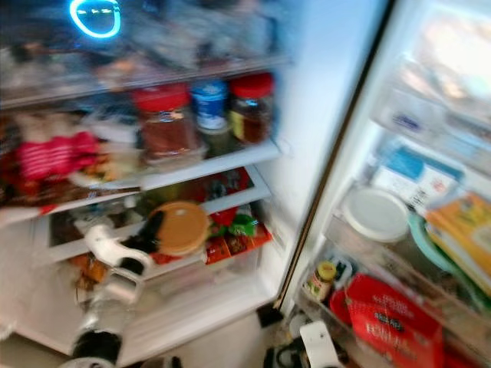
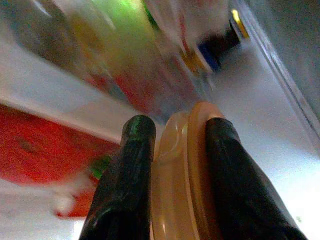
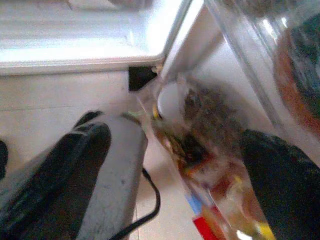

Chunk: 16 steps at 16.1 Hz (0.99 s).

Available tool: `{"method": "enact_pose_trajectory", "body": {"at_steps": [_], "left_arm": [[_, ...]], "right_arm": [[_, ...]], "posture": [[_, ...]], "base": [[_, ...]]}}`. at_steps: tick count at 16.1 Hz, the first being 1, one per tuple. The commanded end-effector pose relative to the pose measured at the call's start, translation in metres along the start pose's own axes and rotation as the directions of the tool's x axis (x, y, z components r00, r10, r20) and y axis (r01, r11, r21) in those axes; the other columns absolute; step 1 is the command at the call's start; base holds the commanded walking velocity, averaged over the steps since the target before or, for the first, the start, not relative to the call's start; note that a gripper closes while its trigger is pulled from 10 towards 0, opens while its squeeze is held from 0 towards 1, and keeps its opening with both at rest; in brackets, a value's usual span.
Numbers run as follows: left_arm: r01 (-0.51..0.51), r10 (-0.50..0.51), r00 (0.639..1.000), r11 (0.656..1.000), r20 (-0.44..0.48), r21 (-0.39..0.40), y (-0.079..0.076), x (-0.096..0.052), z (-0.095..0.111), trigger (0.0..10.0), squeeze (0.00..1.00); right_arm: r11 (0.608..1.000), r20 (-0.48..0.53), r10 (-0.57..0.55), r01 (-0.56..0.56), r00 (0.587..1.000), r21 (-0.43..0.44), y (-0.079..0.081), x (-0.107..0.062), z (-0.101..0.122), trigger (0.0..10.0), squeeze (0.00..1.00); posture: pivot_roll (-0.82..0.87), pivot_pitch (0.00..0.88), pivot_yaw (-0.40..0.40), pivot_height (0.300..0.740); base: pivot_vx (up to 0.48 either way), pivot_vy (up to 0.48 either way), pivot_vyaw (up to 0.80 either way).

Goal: Restocking fridge

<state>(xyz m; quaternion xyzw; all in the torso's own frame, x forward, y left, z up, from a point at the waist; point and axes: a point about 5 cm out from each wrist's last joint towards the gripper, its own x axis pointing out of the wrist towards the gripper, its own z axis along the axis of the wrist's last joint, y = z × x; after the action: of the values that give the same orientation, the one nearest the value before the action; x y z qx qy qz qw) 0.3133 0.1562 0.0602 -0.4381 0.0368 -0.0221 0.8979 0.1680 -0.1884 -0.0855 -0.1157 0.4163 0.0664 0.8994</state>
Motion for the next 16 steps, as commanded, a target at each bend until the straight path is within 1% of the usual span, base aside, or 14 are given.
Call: {"method": "enact_pose_trajectory", "body": {"at_steps": [1,4,9,11,14,16], "left_arm": [[0.005,-0.005,1.0,1.0,0.015,0.015,0.002,0.001,0.008,10.0,0.0],[0.017,-0.017,1.0,1.0,0.02,0.011,-0.001,0.004,0.011,10.0,0.0],[0.022,-0.021,0.998,1.0,0.064,-0.011,-0.003,0.012,0.023,10.0,0.0],[-0.008,0.009,0.996,1.0,0.087,-0.004,0.0,0.017,0.028,10.0,0.0],[-0.089,0.094,0.981,0.995,0.168,-0.039,0.007,0.021,0.042,10.0,0.0],[-0.113,0.124,0.975,0.991,0.186,-0.066,0.01,0.025,0.047,10.0,0.0]], "right_arm": [[0.999,-0.143,0.035,-0.038,0.989,-0.023,0.009,-0.01,-0.035,10.0,0.0],[0.999,-0.143,0.036,-0.04,0.989,-0.024,0.009,-0.01,-0.035,10.0,0.0],[0.999,-0.142,0.037,-0.041,0.989,-0.025,0.008,-0.01,-0.035,10.0,0.0],[0.999,-0.142,0.04,-0.044,0.989,-0.026,0.009,-0.01,-0.035,10.0,0.0],[0.999,-0.141,0.037,-0.041,0.989,-0.026,0.008,-0.01,-0.035,10.0,0.0],[0.999,-0.141,0.036,-0.041,0.989,-0.029,0.007,-0.01,-0.035,10.0,0.0]], "posture": [[-0.05,0.106,-0.006,0.631],[-0.05,0.106,-0.006,0.631],[-0.06,0.111,-0.011,0.631],[-0.06,0.113,-0.015,0.631],[-0.07,0.116,-0.023,0.631],[-0.09,0.122,-0.037,0.631]], "base": [[0.296,0.0,0.0],[0.296,0.0,0.0],[0.269,0.0,0.0],[0.0,0.0,0.0],[0.0,0.0,0.0],[0.0,0.0,0.0]]}}
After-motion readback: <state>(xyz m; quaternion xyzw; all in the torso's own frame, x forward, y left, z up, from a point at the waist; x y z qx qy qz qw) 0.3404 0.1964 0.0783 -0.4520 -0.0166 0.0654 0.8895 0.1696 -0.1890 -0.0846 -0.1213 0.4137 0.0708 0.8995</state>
